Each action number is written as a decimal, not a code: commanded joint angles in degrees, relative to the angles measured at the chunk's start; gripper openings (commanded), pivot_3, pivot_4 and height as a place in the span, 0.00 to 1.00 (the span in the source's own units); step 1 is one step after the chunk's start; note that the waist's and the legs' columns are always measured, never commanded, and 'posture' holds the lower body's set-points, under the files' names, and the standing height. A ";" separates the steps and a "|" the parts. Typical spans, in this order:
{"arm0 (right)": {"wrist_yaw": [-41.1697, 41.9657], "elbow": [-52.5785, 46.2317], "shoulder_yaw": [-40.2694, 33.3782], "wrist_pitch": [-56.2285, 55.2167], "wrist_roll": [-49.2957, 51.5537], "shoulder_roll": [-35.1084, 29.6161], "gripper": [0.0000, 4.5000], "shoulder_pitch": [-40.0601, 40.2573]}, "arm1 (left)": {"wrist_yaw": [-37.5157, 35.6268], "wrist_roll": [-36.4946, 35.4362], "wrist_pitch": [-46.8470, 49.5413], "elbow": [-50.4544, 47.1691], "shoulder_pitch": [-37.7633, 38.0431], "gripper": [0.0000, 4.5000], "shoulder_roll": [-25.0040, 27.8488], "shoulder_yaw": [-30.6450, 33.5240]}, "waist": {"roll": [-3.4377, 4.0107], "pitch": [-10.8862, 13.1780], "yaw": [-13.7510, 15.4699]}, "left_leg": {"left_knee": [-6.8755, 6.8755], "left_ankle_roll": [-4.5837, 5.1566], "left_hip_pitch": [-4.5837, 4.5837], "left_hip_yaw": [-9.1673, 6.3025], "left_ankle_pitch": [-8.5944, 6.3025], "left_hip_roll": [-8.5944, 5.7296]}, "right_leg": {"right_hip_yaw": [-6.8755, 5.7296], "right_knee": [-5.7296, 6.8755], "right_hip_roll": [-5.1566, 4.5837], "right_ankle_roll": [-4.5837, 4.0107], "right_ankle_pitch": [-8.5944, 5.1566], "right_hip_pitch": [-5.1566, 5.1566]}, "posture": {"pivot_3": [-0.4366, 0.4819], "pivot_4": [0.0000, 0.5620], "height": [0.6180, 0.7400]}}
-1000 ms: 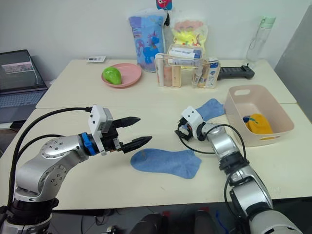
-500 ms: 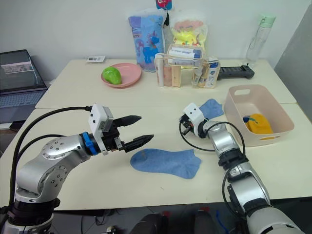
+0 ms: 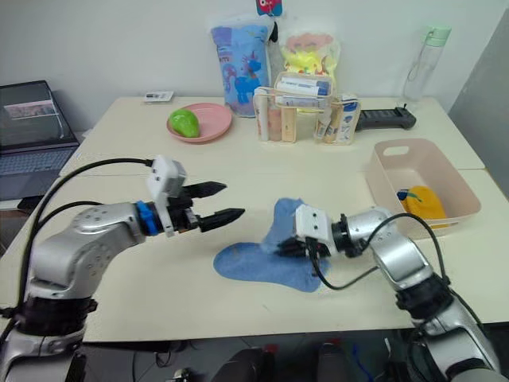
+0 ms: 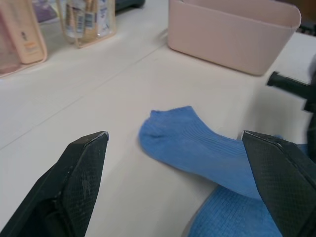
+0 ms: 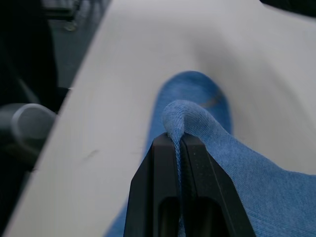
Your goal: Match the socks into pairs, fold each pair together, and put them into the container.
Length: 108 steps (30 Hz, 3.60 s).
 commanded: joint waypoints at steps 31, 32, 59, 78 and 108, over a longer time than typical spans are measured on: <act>-6.07 -2.69 0.61 0.89 0.04 0.15 0.00 0.68 | -11.08 26.78 -24.74 46.93 -21.38 0.01 -17.66 -12.62 | -0.07 0.03 0.85 | 0.10 0.00 -0.11 0.01 0.00 -0.03 | -0.04 0.03 -0.02 0.02 0.01 -0.08 | 0.48 0.27 1.00; -6.08 -2.51 0.59 0.82 0.04 0.20 0.00 0.60 | -11.02 26.83 -25.19 47.06 -21.51 0.01 -17.60 -12.48 | -0.07 0.03 0.85 | 0.10 0.00 -0.11 0.01 0.00 -0.03 | -0.04 0.03 -0.02 0.02 0.01 -0.08 | 0.48 0.27 1.00; -4.71 13.60 -4.70 -14.78 -5.12 -2.93 0.00 -2.50 | 4.87 16.15 -7.14 11.38 -3.25 0.01 -14.98 2.79 | -0.07 0.03 0.99 | 0.15 0.00 -0.11 0.03 0.00 -0.02 | -0.03 0.04 -0.02 0.03 0.01 -0.06 | 0.48 0.27 1.00; -19.86 4.59 -9.98 3.59 -4.01 1.85 0.54 2.39 | 7.13 17.25 -12.43 17.26 -5.35 0.00 -13.66 3.61 | -0.07 0.02 1.11 | 0.12 0.00 -0.11 0.03 0.00 -0.01 | -0.02 0.05 -0.02 0.02 0.01 -0.08 | 0.48 0.27 1.00; -26.77 9.24 -5.14 10.72 -9.51 5.47 0.54 -0.29 | 6.56 18.46 -15.95 17.71 -5.51 0.00 -13.28 2.77 | -0.07 0.02 1.04 | 0.12 0.00 -0.10 0.03 0.00 -0.02 | -0.02 0.05 -0.02 0.02 0.01 -0.08 | 0.48 0.27 1.00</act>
